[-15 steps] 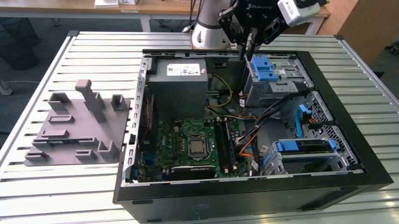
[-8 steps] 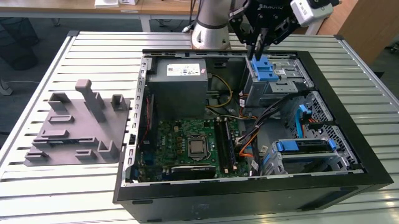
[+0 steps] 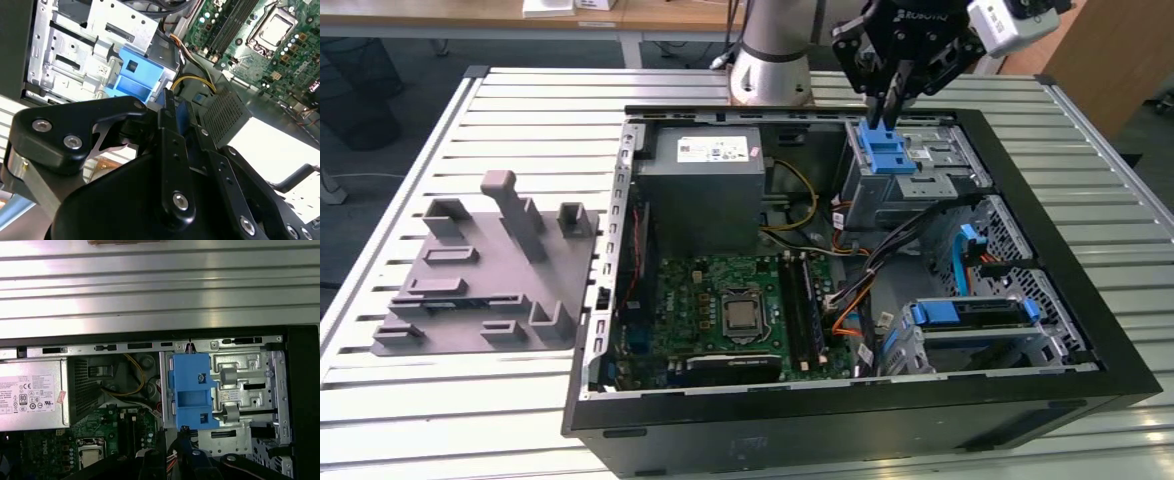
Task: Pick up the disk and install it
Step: 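Insert the first disk wire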
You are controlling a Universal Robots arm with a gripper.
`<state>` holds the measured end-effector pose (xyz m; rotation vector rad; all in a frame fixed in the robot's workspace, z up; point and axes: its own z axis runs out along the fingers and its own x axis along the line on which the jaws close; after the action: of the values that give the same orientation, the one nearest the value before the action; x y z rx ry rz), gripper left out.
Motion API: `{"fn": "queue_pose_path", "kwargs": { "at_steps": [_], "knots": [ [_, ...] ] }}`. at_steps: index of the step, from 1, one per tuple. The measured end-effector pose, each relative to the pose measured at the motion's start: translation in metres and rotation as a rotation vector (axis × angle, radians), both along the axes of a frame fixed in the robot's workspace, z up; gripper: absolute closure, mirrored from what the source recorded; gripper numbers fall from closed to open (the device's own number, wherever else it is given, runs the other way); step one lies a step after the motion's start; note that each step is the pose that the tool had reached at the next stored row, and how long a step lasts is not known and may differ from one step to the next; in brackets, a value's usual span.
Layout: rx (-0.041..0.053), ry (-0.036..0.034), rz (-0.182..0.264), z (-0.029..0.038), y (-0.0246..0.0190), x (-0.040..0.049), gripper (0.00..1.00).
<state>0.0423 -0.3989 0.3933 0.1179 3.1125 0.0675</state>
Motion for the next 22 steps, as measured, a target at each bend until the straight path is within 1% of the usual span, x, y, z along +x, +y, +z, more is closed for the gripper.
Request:
{"fn": "queue_pose_path", "kwargs": {
  "at_steps": [3,4,7,9,11,13,19,20,22],
  "knots": [
    [0.0000,0.0000,0.001,-0.0001,-0.0003,0.0000,0.76],
    [-0.0002,0.0000,0.010,-0.0002,-0.0003,0.0000,0.76],
    [-0.0003,0.0000,0.064,-0.0008,-0.0003,0.0000,0.76],
    [-0.0003,0.0000,0.082,-0.0010,-0.0011,0.0001,0.76],
    [-0.0003,0.0001,0.085,-0.0011,-0.0040,0.0001,0.76],
    [-0.0003,0.0001,0.087,-0.0012,-0.0079,0.0001,0.76],
    [-0.0002,0.0000,0.090,-0.0013,-0.0223,-0.0001,0.76],
    [-0.0005,0.0001,0.091,-0.0013,-0.0234,-0.0001,0.76],
    [-0.0008,0.0001,0.108,-0.0016,-0.0235,-0.0001,0.76]
  ]
}}
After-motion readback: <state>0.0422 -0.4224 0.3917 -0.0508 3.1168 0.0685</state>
